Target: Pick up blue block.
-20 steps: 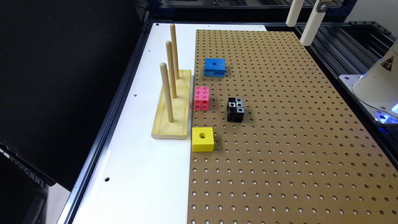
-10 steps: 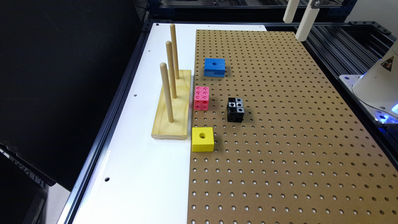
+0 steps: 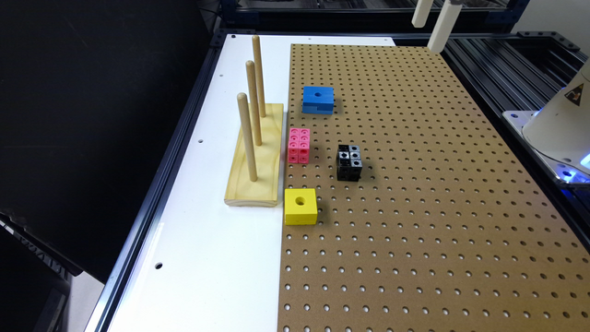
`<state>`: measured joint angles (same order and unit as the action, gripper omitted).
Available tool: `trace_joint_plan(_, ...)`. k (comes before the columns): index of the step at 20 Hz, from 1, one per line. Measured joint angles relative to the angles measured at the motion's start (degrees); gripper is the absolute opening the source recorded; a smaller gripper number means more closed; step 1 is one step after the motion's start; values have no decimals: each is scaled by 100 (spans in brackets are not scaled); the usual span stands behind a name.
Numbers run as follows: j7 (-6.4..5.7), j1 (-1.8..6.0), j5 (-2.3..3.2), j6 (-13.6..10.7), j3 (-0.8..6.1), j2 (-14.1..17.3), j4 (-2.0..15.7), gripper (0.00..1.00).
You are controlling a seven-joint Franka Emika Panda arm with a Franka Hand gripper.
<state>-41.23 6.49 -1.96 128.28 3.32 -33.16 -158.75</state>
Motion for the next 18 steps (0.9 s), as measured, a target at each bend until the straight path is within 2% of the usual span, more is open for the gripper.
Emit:
trace_joint_plan(3,103,106,3,145,-2,212,114,100)
trace_joint_plan(6,182,188,4,229,-2,490,301,100)
trace_joint_plan(10,226,261,16,240,-2,870,622,100)
trace_joint_plan(13,293,336,23,240,-3,1036,756,100)
trace_joint_plan(18,568,606,23,240,-6,1144,866,100)
